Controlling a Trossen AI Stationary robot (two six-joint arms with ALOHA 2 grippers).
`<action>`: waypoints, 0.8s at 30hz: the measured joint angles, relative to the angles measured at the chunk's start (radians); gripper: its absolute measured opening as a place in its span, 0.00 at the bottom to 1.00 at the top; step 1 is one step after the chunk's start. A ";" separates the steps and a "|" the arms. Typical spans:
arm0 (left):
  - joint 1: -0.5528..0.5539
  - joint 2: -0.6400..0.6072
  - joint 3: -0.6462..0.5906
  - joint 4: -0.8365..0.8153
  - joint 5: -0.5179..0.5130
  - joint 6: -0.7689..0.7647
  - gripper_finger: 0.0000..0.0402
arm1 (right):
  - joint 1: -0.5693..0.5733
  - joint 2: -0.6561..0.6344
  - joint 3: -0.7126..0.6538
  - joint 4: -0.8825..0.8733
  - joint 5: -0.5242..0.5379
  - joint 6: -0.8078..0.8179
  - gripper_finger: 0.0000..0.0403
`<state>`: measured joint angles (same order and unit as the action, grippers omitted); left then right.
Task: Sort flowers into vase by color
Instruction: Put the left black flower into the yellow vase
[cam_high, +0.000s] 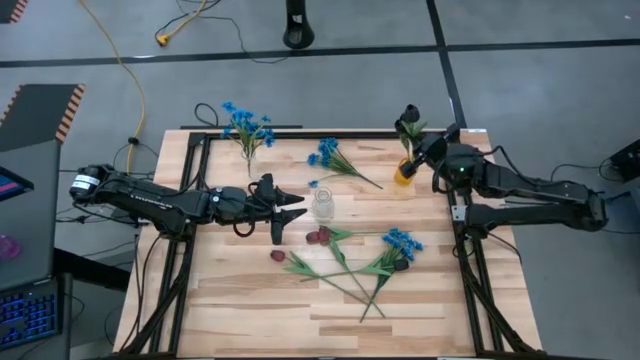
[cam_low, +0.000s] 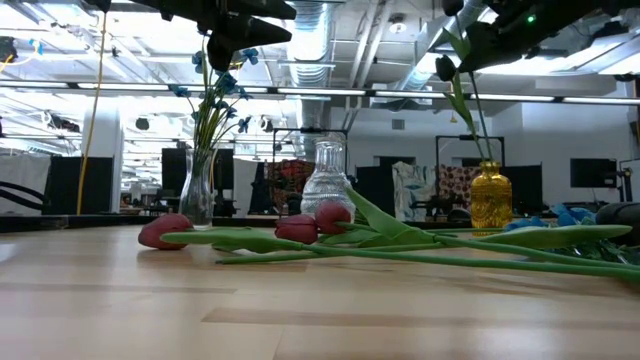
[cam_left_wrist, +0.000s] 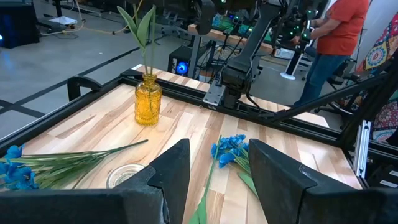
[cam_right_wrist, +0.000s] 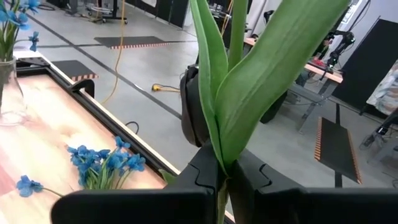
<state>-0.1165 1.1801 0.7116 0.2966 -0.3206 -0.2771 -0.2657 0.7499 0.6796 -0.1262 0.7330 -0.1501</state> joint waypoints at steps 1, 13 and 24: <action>0.000 0.000 0.000 0.000 0.000 0.000 0.37 | 0.000 0.000 0.000 -0.001 0.000 0.000 0.11; 0.000 0.000 0.000 0.000 0.000 0.000 0.37 | 0.000 0.001 0.000 -0.002 0.090 0.001 0.21; 0.000 0.000 0.000 0.000 0.000 0.000 0.37 | 0.000 0.001 0.000 -0.072 0.107 0.116 0.42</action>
<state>-0.1165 1.1801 0.7116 0.2966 -0.3206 -0.2768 -0.2657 0.7506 0.6796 -0.1986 0.8398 -0.0344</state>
